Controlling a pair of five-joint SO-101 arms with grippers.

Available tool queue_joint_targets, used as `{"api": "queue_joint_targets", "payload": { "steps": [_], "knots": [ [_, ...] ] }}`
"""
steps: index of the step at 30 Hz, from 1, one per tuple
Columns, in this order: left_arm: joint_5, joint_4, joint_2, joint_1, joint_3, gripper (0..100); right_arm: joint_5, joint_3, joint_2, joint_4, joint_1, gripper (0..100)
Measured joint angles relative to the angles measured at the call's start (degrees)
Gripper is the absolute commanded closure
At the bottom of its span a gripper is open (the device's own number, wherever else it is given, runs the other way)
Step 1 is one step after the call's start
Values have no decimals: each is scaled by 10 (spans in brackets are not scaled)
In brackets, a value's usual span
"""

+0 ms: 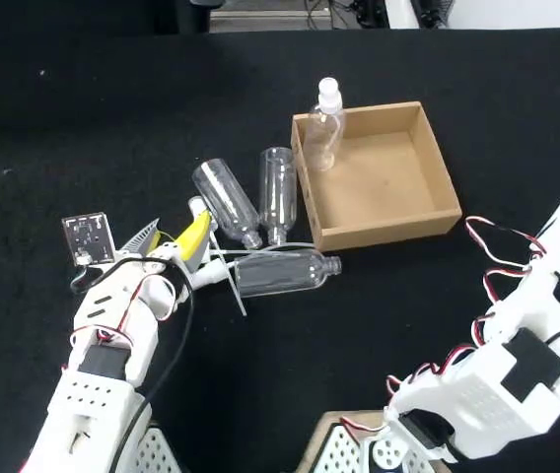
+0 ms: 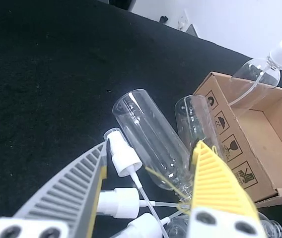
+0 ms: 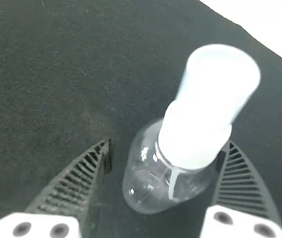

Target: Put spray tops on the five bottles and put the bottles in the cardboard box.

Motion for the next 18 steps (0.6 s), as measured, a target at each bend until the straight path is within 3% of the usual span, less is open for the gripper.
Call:
{"api": "queue_joint_targets", "payload": {
  "steps": [9, 14, 18],
  "knots": [
    [0, 0, 0, 0, 0, 734, 0, 0, 0, 0, 0, 705],
    [0, 0, 0, 0, 0, 734, 0, 0, 0, 0, 0, 818],
    [0, 0, 0, 0, 0, 734, 1, 6, -1, 0, 0, 832]
  ]
}}
